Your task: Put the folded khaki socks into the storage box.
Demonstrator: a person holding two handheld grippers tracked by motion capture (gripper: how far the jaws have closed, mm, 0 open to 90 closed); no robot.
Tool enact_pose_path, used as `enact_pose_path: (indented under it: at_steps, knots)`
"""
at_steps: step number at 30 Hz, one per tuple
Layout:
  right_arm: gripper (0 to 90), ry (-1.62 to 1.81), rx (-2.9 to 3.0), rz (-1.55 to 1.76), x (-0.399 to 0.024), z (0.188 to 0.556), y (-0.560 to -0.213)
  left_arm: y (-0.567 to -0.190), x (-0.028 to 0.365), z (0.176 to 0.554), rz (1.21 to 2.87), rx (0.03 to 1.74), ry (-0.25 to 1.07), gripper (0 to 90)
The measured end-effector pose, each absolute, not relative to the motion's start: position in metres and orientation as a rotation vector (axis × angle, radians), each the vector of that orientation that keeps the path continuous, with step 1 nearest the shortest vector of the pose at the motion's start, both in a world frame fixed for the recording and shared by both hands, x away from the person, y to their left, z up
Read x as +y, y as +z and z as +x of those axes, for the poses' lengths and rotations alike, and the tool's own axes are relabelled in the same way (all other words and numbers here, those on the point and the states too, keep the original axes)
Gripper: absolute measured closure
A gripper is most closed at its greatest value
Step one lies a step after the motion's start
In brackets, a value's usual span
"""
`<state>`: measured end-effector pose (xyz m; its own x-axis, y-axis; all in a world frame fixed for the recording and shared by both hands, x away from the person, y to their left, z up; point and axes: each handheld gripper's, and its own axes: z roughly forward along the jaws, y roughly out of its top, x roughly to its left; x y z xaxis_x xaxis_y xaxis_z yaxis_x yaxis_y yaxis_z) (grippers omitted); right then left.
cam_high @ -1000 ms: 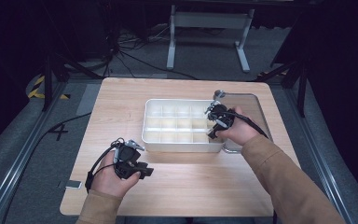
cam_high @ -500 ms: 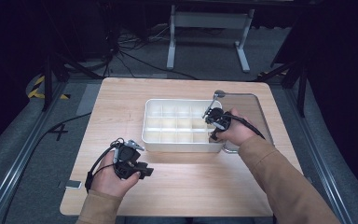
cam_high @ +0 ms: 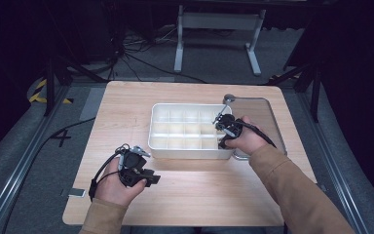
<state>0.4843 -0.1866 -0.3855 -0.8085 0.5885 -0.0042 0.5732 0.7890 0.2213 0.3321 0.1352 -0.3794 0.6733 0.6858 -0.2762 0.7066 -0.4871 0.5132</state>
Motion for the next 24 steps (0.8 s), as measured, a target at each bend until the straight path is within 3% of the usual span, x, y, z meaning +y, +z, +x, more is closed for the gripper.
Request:
enact_pose_path:
  at_steps: [24]
  knots:
    - [59.0, 0.762, 2.797, 0.894, -0.23, 0.447, -0.321, -0.376, 0.14, 0.33, 2.261, 1.072, -0.047, 64.4]
